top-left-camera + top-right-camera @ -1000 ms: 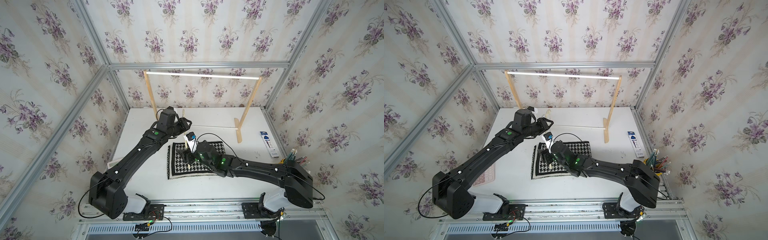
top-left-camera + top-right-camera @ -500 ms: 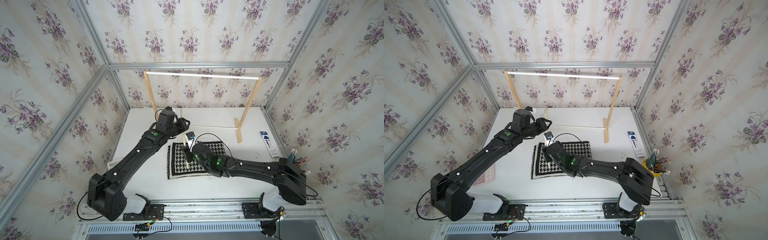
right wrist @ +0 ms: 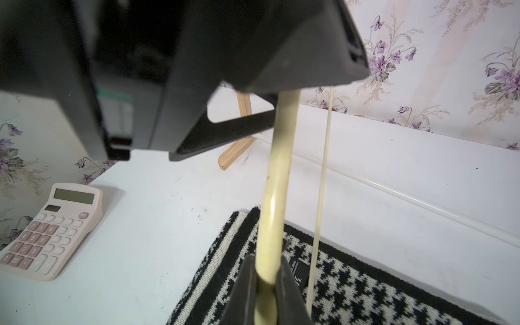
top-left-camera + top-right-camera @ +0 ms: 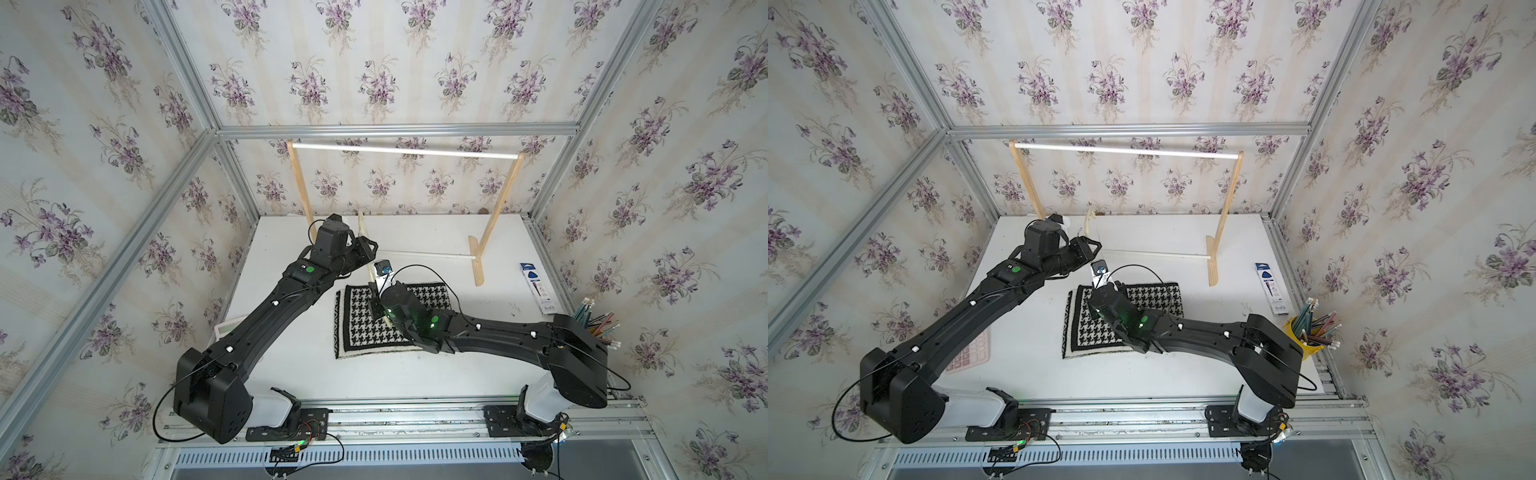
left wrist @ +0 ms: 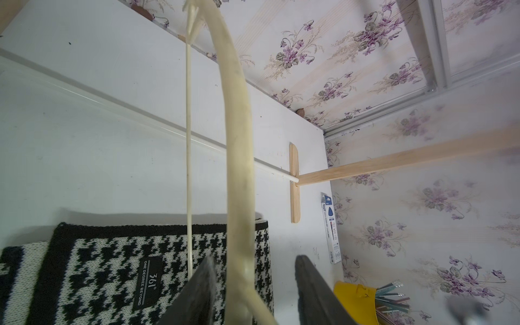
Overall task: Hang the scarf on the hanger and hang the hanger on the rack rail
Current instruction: Adjust the hanger.
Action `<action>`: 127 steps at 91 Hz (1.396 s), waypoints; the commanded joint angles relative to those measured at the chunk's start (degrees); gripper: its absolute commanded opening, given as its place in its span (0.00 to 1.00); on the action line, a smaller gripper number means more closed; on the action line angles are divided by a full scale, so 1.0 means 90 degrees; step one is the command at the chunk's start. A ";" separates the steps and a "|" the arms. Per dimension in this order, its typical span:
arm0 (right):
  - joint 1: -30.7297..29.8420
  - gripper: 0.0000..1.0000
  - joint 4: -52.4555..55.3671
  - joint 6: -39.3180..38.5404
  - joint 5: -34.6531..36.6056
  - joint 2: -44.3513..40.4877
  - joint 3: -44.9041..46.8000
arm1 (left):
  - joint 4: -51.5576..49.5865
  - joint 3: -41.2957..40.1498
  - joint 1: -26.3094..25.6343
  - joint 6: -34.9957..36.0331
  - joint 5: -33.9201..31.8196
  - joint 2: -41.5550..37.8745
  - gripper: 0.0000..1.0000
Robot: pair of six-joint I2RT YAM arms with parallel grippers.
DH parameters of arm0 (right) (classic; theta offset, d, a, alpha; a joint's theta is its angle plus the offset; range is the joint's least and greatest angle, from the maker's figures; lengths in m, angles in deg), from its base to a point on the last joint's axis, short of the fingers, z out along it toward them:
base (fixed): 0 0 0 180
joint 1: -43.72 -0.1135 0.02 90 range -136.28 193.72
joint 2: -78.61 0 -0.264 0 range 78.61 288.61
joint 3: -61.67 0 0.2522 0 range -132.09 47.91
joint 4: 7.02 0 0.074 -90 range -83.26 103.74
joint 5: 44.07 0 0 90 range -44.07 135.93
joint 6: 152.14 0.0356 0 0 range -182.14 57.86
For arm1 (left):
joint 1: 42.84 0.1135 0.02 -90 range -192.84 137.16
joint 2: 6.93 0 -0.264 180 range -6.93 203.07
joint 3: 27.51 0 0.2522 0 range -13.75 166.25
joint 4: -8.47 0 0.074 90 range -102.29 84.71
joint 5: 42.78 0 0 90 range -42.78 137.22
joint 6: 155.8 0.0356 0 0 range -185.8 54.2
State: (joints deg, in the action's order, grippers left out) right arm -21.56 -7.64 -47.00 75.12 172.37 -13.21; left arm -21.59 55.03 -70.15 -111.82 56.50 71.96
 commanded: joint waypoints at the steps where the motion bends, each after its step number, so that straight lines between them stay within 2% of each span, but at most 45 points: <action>1: -0.0031 0.00 -0.0094 -0.0238 -0.0028 -0.0055 0.0010 | -0.0029 0.0165 -0.0011 0.0267 0.0005 -0.0045 0.25; 8: -0.0045 0.00 -0.0083 -0.0238 0.0024 -0.0049 -0.0001 | -0.0188 0.0293 -0.0012 0.0342 0.0013 -0.0037 0.44; 12: -0.0043 0.00 -0.0069 -0.0226 0.0038 -0.0024 -0.0021 | -0.0304 0.0383 -0.0012 0.0371 0.0022 -0.0035 0.50; 15: -0.0043 0.00 -0.0056 -0.0211 0.0047 0.0003 -0.0039 | -0.0390 0.0451 -0.0012 0.0399 0.0024 -0.0035 0.61; 20: -0.0043 0.00 -0.0054 -0.0194 0.0038 0.0068 -0.0067 | -0.0520 0.0575 -0.0021 0.0437 0.0024 -0.0037 0.64; 53: -0.0130 0.00 0.0015 -0.0163 0.0089 0.0466 -0.0304 | -0.1424 0.1568 -0.0233 0.0815 -0.0626 0.0434 0.64; 72: -0.0142 0.00 0.0039 -0.0178 0.0093 0.0392 -0.0292 | -0.1881 0.1829 -0.0265 0.0971 -0.1079 0.0647 0.60; 77: -0.0150 0.00 0.0020 -0.0171 0.0062 0.0367 -0.0274 | -0.1871 0.1789 -0.0263 0.0973 -0.1170 0.0643 0.57; 90: -0.0151 0.00 0.0015 -0.0149 0.0018 0.0347 -0.0254 | -0.1711 0.1643 -0.0266 0.0954 -0.1212 0.0669 0.31; 96: -0.0150 0.00 0.0005 -0.0154 -0.0003 0.0330 -0.0246 | -0.1677 0.1627 -0.0266 0.0955 -0.1207 0.0709 0.25; 102: -0.0152 0.00 0.0005 -0.0147 -0.0051 0.0295 -0.0249 | -0.1662 0.1626 -0.0269 0.0953 -0.1207 0.0756 0.27; 115: -0.0152 0.00 -0.0005 -0.0148 -0.0132 0.0220 -0.0264 | -0.1713 0.1637 -0.0266 0.0963 -0.1261 0.0823 0.44; 127: -0.0151 0.00 0.0007 -0.0124 -0.0193 0.0189 -0.0306 | -0.1614 0.1501 -0.0266 0.0956 -0.1333 0.0736 0.51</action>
State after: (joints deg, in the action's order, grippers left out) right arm -22.67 -4.25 -46.02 76.37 174.77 -15.27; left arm -38.48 69.32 -72.44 -103.82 44.33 79.05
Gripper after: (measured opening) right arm 0.135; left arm 0.497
